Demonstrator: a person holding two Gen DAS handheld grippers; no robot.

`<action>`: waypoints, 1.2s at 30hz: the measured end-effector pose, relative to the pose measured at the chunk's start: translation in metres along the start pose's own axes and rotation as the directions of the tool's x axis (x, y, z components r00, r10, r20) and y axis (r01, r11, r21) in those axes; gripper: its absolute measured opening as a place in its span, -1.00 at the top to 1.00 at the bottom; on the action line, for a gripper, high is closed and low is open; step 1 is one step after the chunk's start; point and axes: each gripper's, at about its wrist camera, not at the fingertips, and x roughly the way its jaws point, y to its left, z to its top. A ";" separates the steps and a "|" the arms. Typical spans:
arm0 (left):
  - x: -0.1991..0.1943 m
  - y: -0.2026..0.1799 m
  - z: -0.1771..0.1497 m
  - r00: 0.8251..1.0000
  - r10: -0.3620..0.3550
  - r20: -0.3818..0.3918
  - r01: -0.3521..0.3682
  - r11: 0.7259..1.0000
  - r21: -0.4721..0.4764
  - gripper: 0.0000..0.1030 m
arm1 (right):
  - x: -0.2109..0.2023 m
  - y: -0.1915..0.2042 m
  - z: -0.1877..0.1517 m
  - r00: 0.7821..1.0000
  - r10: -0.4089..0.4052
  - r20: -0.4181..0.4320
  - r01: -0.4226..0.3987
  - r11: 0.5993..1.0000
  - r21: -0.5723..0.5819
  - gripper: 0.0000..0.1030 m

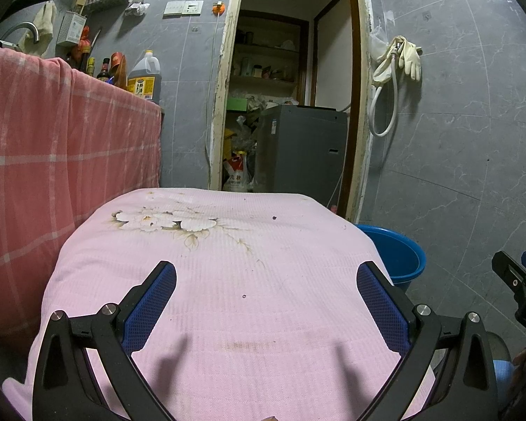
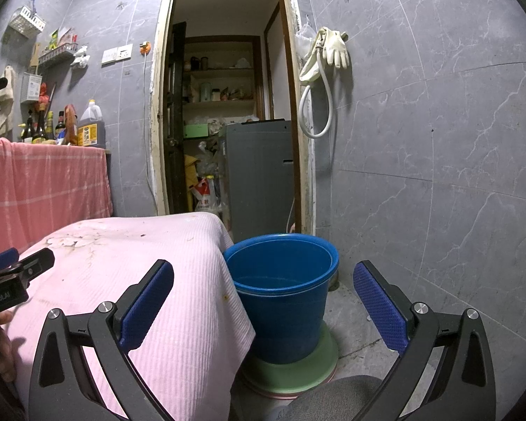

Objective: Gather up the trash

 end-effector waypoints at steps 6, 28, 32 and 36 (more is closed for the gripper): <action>0.000 -0.001 -0.003 1.000 0.002 -0.002 -0.002 1.000 -0.003 -0.96 | 0.000 0.000 -0.001 1.000 0.000 0.000 0.000 1.000 0.002 -1.00; 0.000 -0.002 -0.004 1.000 0.005 -0.004 -0.005 1.000 -0.006 -0.96 | 0.000 0.001 0.000 1.000 0.000 -0.001 0.000 1.000 0.001 -1.00; 0.000 -0.002 -0.003 1.000 0.004 -0.004 -0.004 1.000 -0.006 -0.96 | -0.001 0.001 0.000 1.000 0.000 -0.001 0.000 1.000 0.001 -1.00; 0.000 -0.002 -0.004 1.000 0.004 -0.005 -0.004 1.000 -0.008 -0.96 | -0.001 0.001 0.000 1.000 -0.001 -0.002 0.001 1.000 0.001 -1.00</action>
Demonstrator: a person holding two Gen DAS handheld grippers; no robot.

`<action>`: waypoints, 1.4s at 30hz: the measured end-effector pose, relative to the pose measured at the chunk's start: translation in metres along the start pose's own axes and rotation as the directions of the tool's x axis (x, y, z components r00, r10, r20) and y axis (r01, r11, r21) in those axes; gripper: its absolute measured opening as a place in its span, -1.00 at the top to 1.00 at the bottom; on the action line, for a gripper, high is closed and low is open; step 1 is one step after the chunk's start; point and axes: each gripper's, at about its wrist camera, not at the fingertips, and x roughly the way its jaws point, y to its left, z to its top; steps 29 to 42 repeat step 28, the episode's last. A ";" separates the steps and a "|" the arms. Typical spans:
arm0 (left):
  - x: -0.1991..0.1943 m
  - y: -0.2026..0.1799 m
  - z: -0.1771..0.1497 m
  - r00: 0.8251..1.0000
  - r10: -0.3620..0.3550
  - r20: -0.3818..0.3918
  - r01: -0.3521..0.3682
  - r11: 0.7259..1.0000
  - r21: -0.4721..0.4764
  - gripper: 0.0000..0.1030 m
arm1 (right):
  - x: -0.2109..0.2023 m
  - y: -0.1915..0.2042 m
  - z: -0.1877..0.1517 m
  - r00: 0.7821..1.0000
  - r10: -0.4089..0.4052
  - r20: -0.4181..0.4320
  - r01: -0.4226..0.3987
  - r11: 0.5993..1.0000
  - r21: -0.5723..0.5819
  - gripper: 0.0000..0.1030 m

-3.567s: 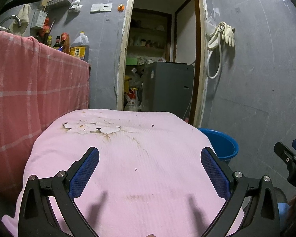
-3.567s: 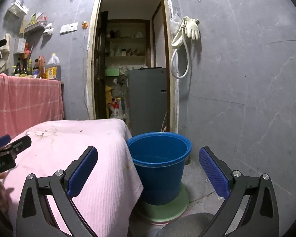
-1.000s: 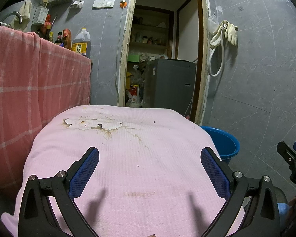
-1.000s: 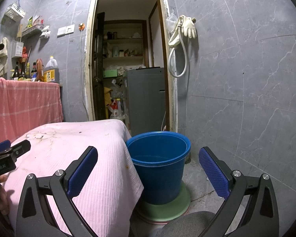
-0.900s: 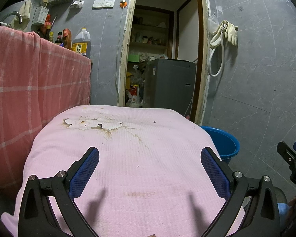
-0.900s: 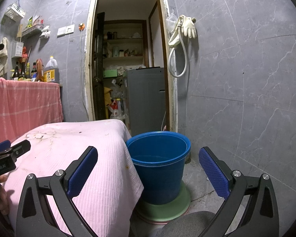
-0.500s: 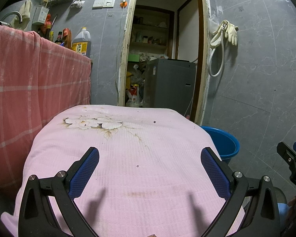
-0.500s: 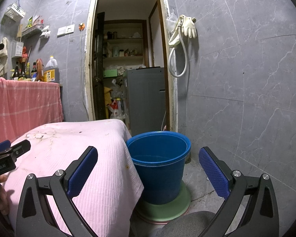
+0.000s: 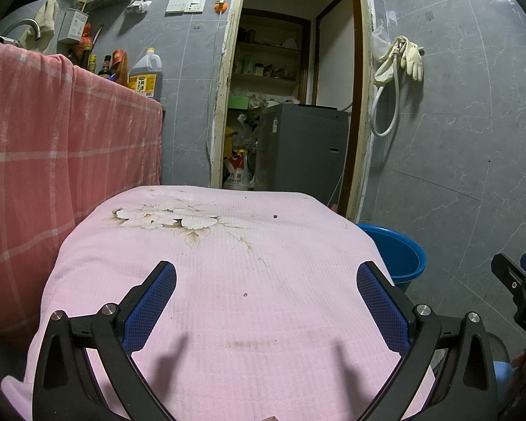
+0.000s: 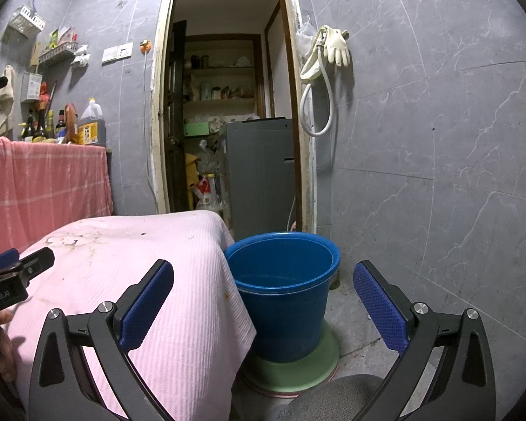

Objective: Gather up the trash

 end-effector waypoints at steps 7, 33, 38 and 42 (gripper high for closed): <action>0.000 -0.001 0.000 1.000 0.003 -0.001 -0.003 1.000 -0.001 -0.96 | 0.000 0.000 0.000 1.000 0.000 0.000 0.000 1.000 0.000 -1.00; 0.000 -0.010 -0.003 1.000 0.030 -0.003 -0.030 1.000 -0.005 -0.96 | 0.000 0.002 0.001 1.000 -0.001 -0.003 0.001 1.000 0.001 -1.00; 0.000 -0.010 -0.003 1.000 0.030 -0.003 -0.030 1.000 -0.005 -0.96 | 0.000 0.002 0.001 1.000 -0.001 -0.003 0.001 1.000 0.001 -1.00; 0.000 -0.010 -0.003 1.000 0.030 -0.003 -0.030 1.000 -0.005 -0.96 | 0.000 0.002 0.001 1.000 -0.001 -0.003 0.001 1.000 0.001 -1.00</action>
